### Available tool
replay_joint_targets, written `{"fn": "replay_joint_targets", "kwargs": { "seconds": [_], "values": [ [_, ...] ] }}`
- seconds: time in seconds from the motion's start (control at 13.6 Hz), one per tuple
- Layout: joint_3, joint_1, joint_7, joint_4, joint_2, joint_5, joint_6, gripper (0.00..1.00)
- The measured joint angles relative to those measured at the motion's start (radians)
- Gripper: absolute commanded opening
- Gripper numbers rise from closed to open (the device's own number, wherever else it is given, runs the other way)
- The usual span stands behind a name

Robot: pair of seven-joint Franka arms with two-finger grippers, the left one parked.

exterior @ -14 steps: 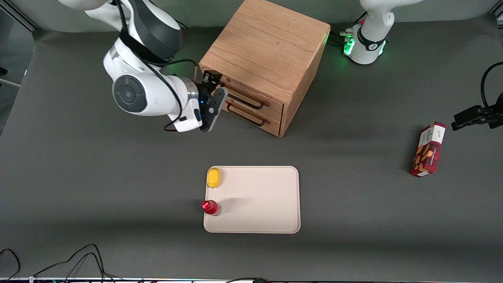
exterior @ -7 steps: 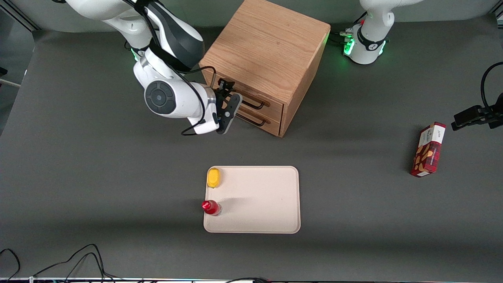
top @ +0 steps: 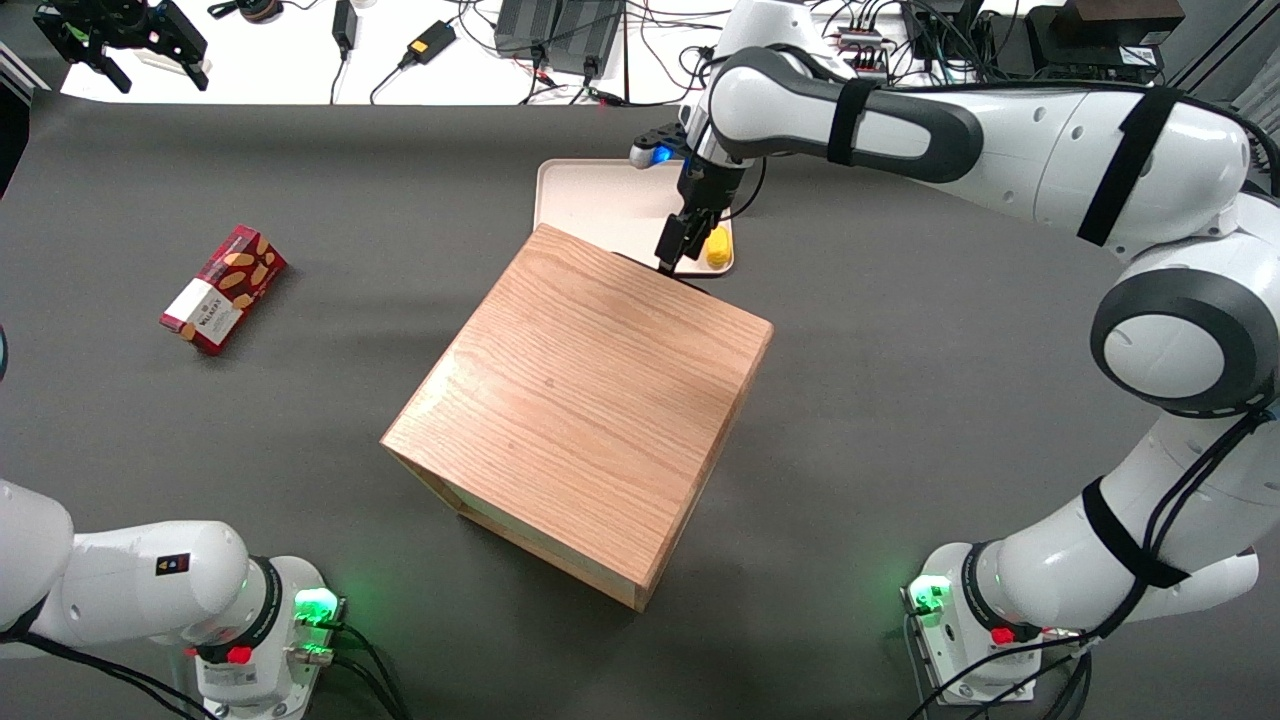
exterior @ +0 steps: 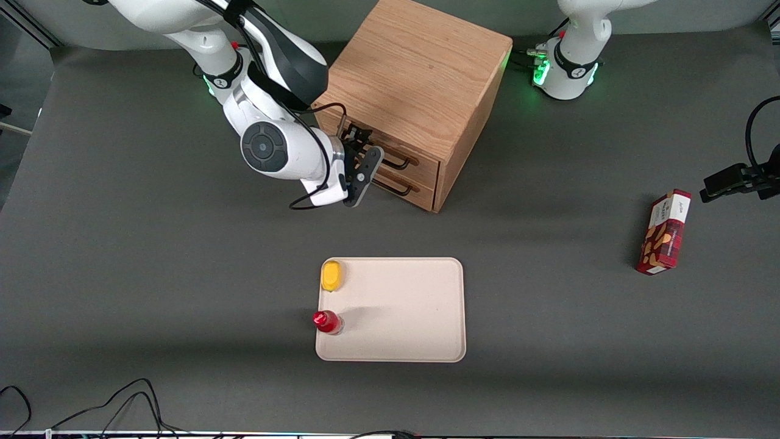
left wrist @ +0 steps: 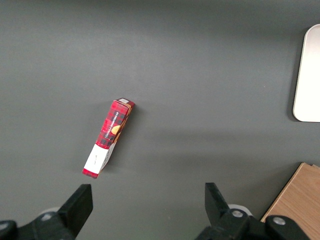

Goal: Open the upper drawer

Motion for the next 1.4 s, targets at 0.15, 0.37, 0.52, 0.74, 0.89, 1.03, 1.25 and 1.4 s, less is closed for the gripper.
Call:
{"fn": "replay_joint_targets", "kwargs": {
  "seconds": [0.15,0.37,0.52,0.74,0.89,1.03,1.25,1.4],
  "values": [
    [0.000,0.000,0.000,-0.011,0.000,0.000,0.019,1.00],
    [0.000,0.000,0.001,-0.018,0.003,-0.006,0.044,1.00],
    [0.001,0.000,0.001,-0.024,0.010,-0.027,0.068,1.00],
    [0.003,0.000,0.001,-0.024,0.020,-0.030,0.076,1.00],
    [0.004,0.000,0.001,-0.022,0.024,-0.043,0.080,1.00],
    [0.002,-0.004,0.002,-0.022,0.031,-0.066,0.094,1.00],
    [-0.004,-0.013,0.002,-0.007,0.045,-0.092,0.098,1.00],
    [-0.010,-0.020,0.002,0.016,0.057,-0.096,0.098,1.00]
  ]
}}
